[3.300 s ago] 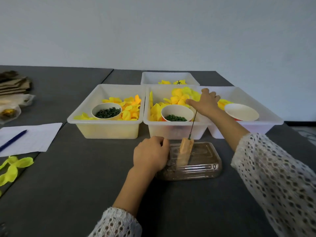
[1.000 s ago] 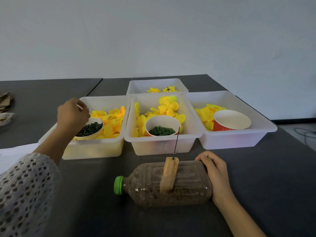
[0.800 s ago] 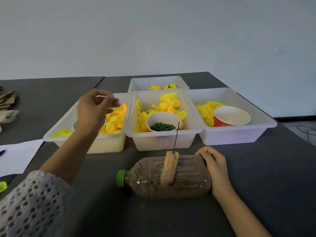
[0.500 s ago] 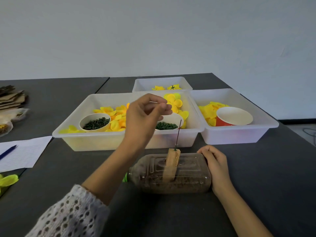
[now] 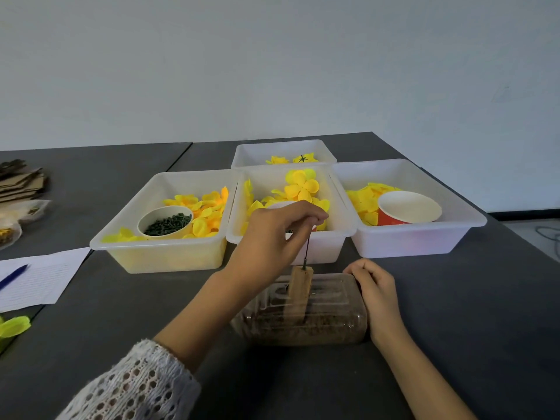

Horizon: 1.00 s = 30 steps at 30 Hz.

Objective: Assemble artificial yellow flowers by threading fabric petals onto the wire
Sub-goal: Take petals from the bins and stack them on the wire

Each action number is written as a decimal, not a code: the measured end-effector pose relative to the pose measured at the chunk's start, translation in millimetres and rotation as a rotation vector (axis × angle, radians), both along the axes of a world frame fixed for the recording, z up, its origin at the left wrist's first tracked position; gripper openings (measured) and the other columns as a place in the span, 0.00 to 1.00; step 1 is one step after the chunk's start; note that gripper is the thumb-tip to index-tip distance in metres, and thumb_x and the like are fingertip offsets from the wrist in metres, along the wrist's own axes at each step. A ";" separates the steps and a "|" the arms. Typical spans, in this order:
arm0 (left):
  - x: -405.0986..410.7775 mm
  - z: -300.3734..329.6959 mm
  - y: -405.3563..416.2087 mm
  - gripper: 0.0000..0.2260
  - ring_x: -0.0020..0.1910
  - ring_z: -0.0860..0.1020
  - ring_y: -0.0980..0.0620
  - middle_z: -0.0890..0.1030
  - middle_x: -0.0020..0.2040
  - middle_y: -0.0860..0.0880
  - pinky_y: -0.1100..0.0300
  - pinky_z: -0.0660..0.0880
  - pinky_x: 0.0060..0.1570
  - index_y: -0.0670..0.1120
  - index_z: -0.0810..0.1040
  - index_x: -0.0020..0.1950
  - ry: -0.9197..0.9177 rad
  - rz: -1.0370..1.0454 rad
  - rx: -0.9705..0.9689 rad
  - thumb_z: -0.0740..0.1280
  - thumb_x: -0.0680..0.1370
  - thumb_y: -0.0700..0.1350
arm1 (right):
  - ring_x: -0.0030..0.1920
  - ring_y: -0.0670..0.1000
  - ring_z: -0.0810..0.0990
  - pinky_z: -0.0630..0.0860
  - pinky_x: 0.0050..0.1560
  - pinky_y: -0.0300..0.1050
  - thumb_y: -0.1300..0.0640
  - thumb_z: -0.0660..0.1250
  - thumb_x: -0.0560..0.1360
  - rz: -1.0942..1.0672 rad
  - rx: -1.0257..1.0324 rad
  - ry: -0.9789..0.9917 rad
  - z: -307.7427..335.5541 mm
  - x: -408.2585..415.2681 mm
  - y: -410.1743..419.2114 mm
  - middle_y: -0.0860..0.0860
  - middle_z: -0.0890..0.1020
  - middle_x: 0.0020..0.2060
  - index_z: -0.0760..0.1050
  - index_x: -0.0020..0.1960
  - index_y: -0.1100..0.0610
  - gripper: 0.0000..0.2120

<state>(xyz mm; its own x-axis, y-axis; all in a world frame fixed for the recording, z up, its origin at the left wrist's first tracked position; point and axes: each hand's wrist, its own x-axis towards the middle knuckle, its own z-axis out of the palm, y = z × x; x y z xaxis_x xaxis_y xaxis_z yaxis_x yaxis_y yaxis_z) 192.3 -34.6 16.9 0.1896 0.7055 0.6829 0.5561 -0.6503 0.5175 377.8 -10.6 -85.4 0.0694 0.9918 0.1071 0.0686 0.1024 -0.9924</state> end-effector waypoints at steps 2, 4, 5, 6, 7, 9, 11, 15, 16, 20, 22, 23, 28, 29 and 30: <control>-1.2 0.5 -0.2 0.08 0.50 0.83 0.58 0.85 0.49 0.52 0.55 0.80 0.48 0.43 0.83 0.54 0.024 0.014 0.040 0.65 0.81 0.37 | 0.36 0.46 0.80 0.75 0.42 0.47 0.60 0.62 0.78 0.005 -0.001 0.004 -0.7 0.1 0.2 0.50 0.81 0.34 0.78 0.38 0.55 0.12; -1.8 2.8 -0.6 0.08 0.50 0.83 0.58 0.85 0.49 0.53 0.54 0.80 0.48 0.44 0.83 0.54 0.004 0.026 0.068 0.65 0.80 0.37 | 0.36 0.47 0.80 0.75 0.42 0.46 0.60 0.62 0.78 0.011 0.002 0.005 -1.1 0.2 0.3 0.50 0.81 0.34 0.78 0.38 0.55 0.12; -1.9 4.6 -0.8 0.08 0.50 0.83 0.58 0.85 0.49 0.54 0.54 0.80 0.48 0.44 0.84 0.54 -0.004 0.034 0.073 0.66 0.80 0.37 | 0.37 0.47 0.80 0.75 0.42 0.46 0.60 0.62 0.78 0.012 0.004 0.004 -1.2 0.2 0.3 0.50 0.81 0.34 0.78 0.38 0.55 0.12; -1.9 6.4 -1.1 0.08 0.49 0.83 0.59 0.85 0.49 0.54 0.54 0.79 0.48 0.44 0.84 0.53 -0.003 0.044 0.074 0.66 0.80 0.37 | 0.37 0.47 0.80 0.75 0.42 0.46 0.60 0.62 0.78 0.013 0.008 0.004 -1.4 0.4 0.4 0.50 0.80 0.34 0.78 0.38 0.55 0.12; -1.8 8.2 -1.2 0.08 0.49 0.83 0.59 0.85 0.49 0.54 0.54 0.80 0.48 0.44 0.84 0.53 0.009 0.054 0.075 0.66 0.80 0.36 | 0.36 0.47 0.80 0.75 0.42 0.46 0.60 0.62 0.79 0.015 0.012 0.005 -1.3 0.5 0.4 0.51 0.80 0.34 0.77 0.37 0.55 0.12; -1.6 10.9 -2.0 0.08 0.46 0.83 0.58 0.85 0.47 0.53 0.55 0.80 0.47 0.44 0.84 0.52 0.057 0.076 0.088 0.66 0.80 0.36 | 0.36 0.47 0.80 0.75 0.41 0.46 0.60 0.62 0.78 0.018 0.012 0.005 -1.1 0.6 0.0 0.51 0.80 0.34 0.77 0.37 0.55 0.12; -2.0 13.1 -3.1 0.08 0.43 0.82 0.58 0.85 0.45 0.53 0.60 0.79 0.45 0.44 0.83 0.52 0.098 0.097 0.100 0.66 0.79 0.37 | 0.36 0.47 0.80 0.75 0.41 0.46 0.60 0.62 0.79 0.019 0.010 0.005 -1.1 0.0 0.1 0.51 0.80 0.34 0.77 0.38 0.56 0.12; -4.0 17.3 -6.0 0.07 0.41 0.78 0.63 0.85 0.43 0.53 0.76 0.71 0.44 0.44 0.84 0.50 0.134 0.107 0.079 0.67 0.78 0.36 | 0.36 0.47 0.80 0.75 0.41 0.45 0.60 0.61 0.79 0.021 0.013 0.009 -1.0 0.5 0.2 0.51 0.80 0.34 0.77 0.39 0.56 0.11; -4.7 18.3 -6.5 0.07 0.41 0.79 0.63 0.85 0.43 0.53 0.75 0.71 0.44 0.44 0.84 0.50 0.146 0.100 0.071 0.67 0.78 0.35 | 0.36 0.47 0.80 0.75 0.41 0.45 0.60 0.61 0.79 0.023 0.011 0.012 -1.0 0.5 0.4 0.51 0.80 0.34 0.77 0.39 0.57 0.11; -5.9 23.2 -8.0 0.07 0.40 0.81 0.59 0.84 0.43 0.55 0.69 0.76 0.44 0.45 0.84 0.51 0.165 0.087 0.064 0.67 0.78 0.36 | 0.36 0.47 0.80 0.75 0.41 0.45 0.60 0.61 0.79 0.023 0.003 0.012 -0.5 -0.2 1.1 0.51 0.80 0.34 0.77 0.39 0.57 0.11; -4.6 26.3 -8.2 0.07 0.41 0.81 0.58 0.84 0.44 0.56 0.69 0.76 0.44 0.45 0.84 0.51 0.158 0.086 0.073 0.67 0.79 0.37 | 0.36 0.46 0.80 0.74 0.41 0.45 0.60 0.61 0.79 0.018 0.001 0.007 -0.7 -0.9 0.8 0.50 0.80 0.34 0.77 0.39 0.57 0.11; -3.6 27.5 -8.3 0.07 0.41 0.81 0.57 0.84 0.44 0.55 0.69 0.76 0.45 0.45 0.84 0.51 0.159 0.080 0.073 0.67 0.79 0.37 | 0.36 0.46 0.80 0.74 0.41 0.45 0.60 0.61 0.79 0.015 0.000 0.005 -0.8 -0.9 0.8 0.50 0.80 0.34 0.77 0.39 0.57 0.11; -1.9 27.8 -8.4 0.07 0.41 0.82 0.53 0.85 0.43 0.52 0.54 0.79 0.45 0.44 0.83 0.51 0.192 0.068 0.043 0.67 0.78 0.37 | 0.35 0.45 0.80 0.74 0.40 0.44 0.60 0.61 0.79 0.011 0.003 0.005 -0.5 -0.2 1.1 0.50 0.81 0.34 0.78 0.39 0.57 0.11; -2.1 28.0 -8.5 0.06 0.41 0.82 0.53 0.85 0.43 0.51 0.53 0.79 0.45 0.44 0.83 0.50 0.194 0.071 0.050 0.67 0.78 0.37 | 0.35 0.45 0.80 0.74 0.40 0.44 0.60 0.61 0.79 0.011 0.006 0.007 -1.0 -0.2 0.8 0.50 0.81 0.34 0.78 0.39 0.58 0.11; -2.1 28.4 -8.6 0.06 0.41 0.82 0.53 0.85 0.43 0.52 0.52 0.79 0.44 0.44 0.83 0.50 0.197 0.072 0.055 0.66 0.78 0.38 | 0.35 0.45 0.79 0.74 0.40 0.44 0.61 0.61 0.79 0.010 0.010 0.010 -1.5 -0.2 1.0 0.50 0.81 0.34 0.78 0.40 0.58 0.11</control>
